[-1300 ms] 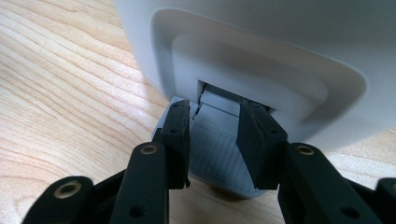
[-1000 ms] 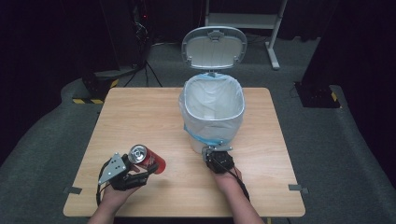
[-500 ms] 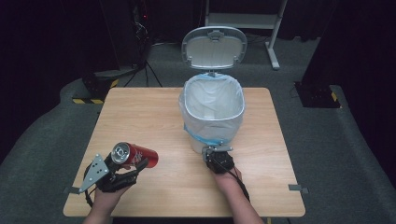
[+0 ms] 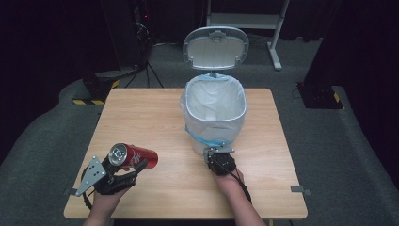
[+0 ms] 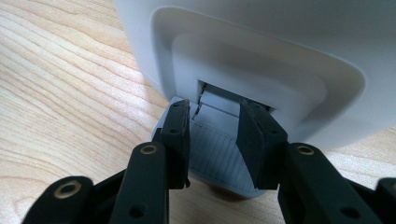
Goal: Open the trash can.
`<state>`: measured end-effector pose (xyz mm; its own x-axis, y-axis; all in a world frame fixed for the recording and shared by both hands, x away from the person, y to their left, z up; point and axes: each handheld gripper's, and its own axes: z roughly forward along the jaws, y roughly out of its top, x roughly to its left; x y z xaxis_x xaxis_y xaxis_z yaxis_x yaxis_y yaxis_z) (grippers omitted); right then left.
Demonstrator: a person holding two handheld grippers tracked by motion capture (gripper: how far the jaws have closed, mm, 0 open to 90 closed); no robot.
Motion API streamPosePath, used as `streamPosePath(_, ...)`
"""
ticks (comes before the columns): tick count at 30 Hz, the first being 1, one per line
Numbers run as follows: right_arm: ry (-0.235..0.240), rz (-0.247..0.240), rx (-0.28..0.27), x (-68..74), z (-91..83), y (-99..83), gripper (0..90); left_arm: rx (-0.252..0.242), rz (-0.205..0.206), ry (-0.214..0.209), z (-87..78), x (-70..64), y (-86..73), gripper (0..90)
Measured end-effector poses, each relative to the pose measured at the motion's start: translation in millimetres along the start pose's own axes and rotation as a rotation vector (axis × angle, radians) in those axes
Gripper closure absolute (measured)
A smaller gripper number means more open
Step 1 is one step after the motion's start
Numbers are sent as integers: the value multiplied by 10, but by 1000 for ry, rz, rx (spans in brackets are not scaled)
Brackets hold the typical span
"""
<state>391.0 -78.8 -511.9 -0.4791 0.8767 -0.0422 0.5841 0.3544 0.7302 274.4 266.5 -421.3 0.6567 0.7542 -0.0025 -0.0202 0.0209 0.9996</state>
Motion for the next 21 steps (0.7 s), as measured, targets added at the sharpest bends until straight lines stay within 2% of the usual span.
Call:
streamPosePath(4,0,-1,0,-1,0,-1,642,-4,-12,0,31,12,17,336)
streamPosePath(8,1,-2,-7,0,1,-7,642,11,-20,7,97,31,36,336)
streamPosePath(21,7,2,-13,-5,0,-19,641,23,-17,36,318,82,223,336)
